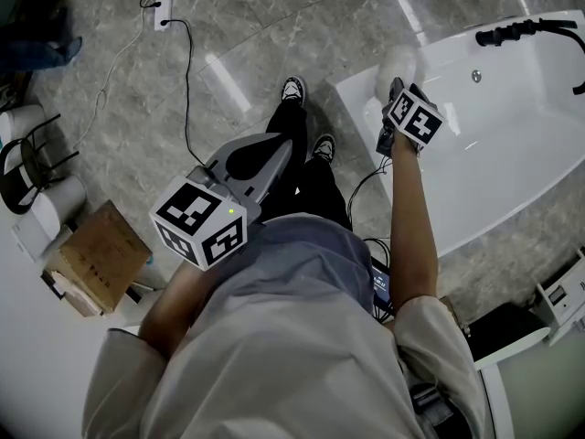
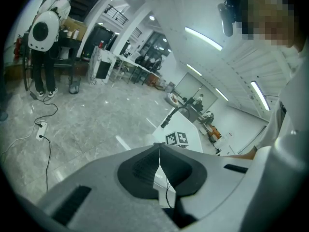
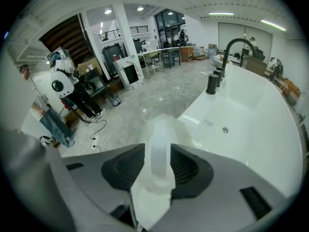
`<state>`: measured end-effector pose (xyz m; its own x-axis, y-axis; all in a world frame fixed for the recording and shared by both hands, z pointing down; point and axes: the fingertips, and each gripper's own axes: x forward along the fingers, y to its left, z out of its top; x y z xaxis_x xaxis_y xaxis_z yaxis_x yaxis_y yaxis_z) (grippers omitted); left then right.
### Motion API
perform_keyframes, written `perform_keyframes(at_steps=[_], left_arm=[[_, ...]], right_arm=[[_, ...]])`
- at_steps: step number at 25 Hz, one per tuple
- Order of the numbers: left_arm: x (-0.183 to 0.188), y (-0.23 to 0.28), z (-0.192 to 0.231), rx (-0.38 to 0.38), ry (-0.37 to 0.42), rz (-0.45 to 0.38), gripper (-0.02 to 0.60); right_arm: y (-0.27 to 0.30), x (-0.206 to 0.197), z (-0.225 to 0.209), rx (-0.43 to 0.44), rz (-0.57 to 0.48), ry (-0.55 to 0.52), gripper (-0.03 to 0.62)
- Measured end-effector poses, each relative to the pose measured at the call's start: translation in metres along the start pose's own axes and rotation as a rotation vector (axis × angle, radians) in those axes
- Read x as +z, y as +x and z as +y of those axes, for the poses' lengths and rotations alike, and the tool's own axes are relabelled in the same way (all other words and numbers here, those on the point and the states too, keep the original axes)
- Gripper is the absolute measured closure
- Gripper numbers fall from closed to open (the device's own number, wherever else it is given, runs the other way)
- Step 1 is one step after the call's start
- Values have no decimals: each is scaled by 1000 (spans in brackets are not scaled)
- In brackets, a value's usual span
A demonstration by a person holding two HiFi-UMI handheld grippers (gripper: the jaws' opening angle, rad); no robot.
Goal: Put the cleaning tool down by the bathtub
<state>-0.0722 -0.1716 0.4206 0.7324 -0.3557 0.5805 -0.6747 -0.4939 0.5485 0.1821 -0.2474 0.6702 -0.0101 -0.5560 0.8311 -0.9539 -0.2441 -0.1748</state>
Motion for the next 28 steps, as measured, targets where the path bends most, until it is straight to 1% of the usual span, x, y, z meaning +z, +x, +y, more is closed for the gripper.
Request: perform_keyframes(at_steps=[4, 9, 18, 28], left_arm=[[0, 0, -4, -1, 5, -4, 572], [2, 0, -10, -3, 15, -13, 572], [0, -3, -21, -5, 29, -43, 572], [0, -8, -32, -2, 37, -75, 572]], right_arm=[[-4, 0, -4, -1, 5, -9, 454], [-12, 1, -7, 16, 9, 5, 454], [-36, 5, -2, 57, -25, -20, 454], [-64, 4, -7, 72, -54, -34, 454]])
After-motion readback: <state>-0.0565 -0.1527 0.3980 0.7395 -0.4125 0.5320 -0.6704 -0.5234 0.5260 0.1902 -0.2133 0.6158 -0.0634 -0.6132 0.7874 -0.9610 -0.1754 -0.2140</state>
